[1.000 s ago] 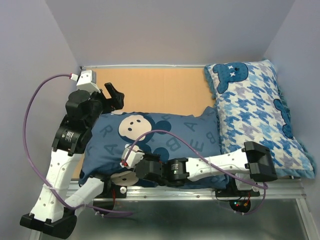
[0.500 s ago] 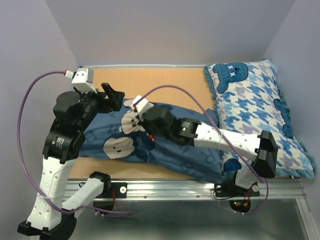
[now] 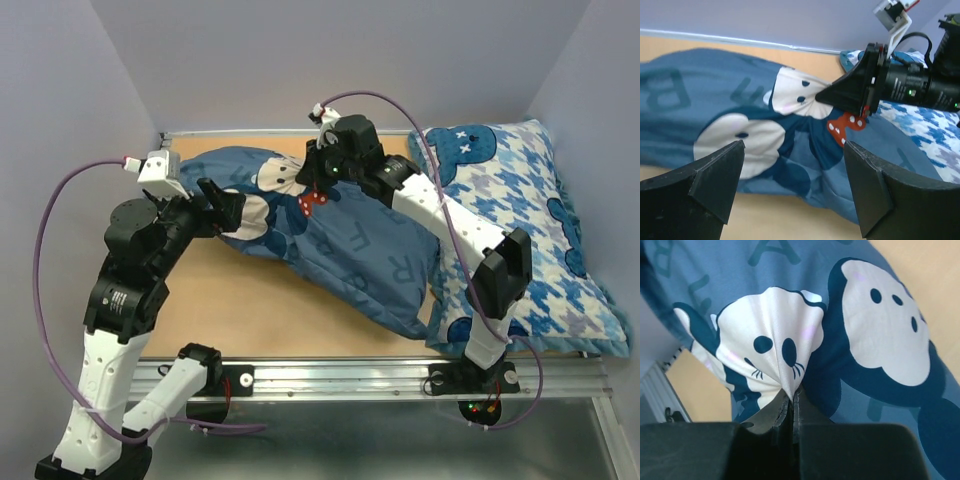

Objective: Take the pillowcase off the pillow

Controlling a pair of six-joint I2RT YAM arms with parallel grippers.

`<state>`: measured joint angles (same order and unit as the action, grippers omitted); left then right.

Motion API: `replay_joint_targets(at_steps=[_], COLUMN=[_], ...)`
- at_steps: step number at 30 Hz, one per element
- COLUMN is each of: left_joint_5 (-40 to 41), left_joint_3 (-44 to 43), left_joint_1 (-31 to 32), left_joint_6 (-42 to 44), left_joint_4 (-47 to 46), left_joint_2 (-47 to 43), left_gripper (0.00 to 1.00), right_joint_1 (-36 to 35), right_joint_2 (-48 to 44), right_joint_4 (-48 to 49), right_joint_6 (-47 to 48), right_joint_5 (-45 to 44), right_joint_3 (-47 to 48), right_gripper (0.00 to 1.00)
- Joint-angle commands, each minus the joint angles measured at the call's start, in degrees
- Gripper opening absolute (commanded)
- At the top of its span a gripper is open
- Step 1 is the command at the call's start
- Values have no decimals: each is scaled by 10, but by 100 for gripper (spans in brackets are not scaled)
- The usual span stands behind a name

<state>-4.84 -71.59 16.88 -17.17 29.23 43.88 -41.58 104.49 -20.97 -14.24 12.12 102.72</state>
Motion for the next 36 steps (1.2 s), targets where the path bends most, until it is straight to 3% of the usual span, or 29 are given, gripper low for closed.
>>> replay_joint_targets(at_steps=[1, 9, 14, 22, 36], left_joint_5=[38, 31, -19, -40, 16], left_joint_3=[50, 225, 303, 361, 400], left_joint_1=[-1, -1, -1, 0, 31], left_joint_6=[-62, -172, -212, -256, -290], left_joint_4=[-28, -140, -251, -413, -435], left_joint_2=[-26, -73, -71, -47, -3], left_gripper=[91, 86, 93, 95, 99], right_joint_1=[42, 77, 91, 96, 99], right_joint_2=[3, 26, 21, 12, 5], right_joint_4=[82, 81, 81, 81, 78], right_joint_6=[-75, -116, -121, -132, -150], right_joint_5=[137, 169, 179, 186, 191], right_joint_3=[113, 172, 180, 179, 203], right_gripper=[1, 1, 1, 1, 1])
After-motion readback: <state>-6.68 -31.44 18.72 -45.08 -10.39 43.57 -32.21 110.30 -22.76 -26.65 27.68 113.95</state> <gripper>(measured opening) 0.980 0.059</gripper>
